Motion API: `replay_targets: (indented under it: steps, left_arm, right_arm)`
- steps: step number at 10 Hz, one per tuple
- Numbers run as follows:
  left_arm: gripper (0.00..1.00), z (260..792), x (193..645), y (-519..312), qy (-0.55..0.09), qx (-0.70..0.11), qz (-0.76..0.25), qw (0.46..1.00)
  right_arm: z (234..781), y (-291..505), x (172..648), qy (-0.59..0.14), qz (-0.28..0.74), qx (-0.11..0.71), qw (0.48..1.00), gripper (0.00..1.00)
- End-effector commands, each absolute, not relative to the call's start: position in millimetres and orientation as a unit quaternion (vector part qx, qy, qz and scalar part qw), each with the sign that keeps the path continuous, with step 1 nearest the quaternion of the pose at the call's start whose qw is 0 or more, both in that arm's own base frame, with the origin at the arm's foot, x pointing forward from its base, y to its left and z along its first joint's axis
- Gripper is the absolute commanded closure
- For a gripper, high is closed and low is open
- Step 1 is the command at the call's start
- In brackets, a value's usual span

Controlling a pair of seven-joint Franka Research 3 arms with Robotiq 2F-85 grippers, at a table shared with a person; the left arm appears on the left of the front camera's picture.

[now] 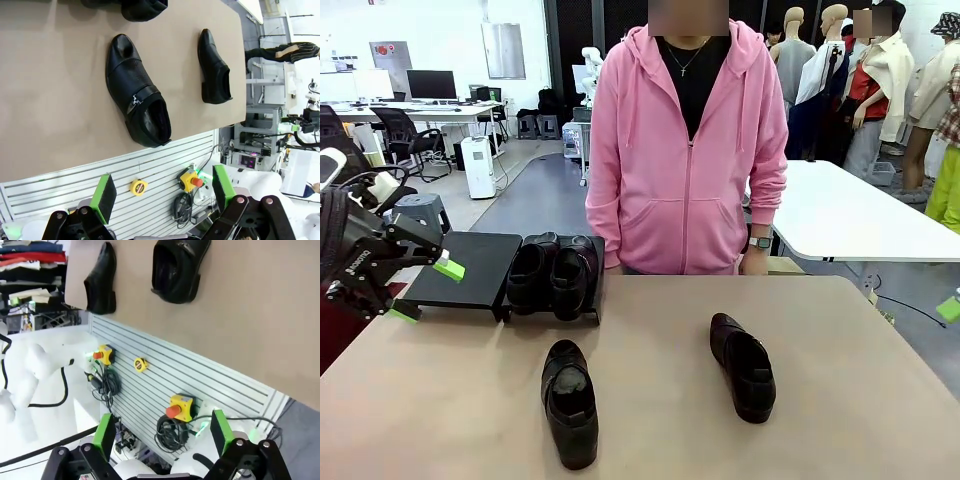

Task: Organize the shoes by placing them on the stand.
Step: Pick up one Shoe and place it in the middle of the table, then place the Shoe from the middle of the table onto the Shoes Stand.

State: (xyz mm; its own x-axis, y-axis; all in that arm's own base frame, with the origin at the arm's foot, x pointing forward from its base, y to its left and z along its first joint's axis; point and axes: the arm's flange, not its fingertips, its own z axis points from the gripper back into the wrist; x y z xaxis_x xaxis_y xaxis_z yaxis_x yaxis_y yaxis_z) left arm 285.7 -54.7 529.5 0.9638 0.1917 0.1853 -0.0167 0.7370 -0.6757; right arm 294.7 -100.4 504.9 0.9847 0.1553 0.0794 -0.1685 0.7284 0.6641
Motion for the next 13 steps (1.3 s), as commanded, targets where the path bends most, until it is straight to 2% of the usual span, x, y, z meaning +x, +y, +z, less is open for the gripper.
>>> replay_targets:
  steps: [1,12,13]
  left_arm:
    - [0.00,530,285,-54,-0.121,-0.370,0.054,0.920]
    - [0.00,530,286,-55,-0.122,-0.358,0.056,0.924]
    - [0.00,539,282,-107,-0.098,-0.337,0.045,0.935]
  right_arm:
    - [512,-104,296,0.003,0.080,0.352,0.933,0.00]
    - [512,-104,296,0.003,0.080,0.352,0.933,0.00]
    - [512,-104,296,0.003,0.080,0.352,0.933,0.00]
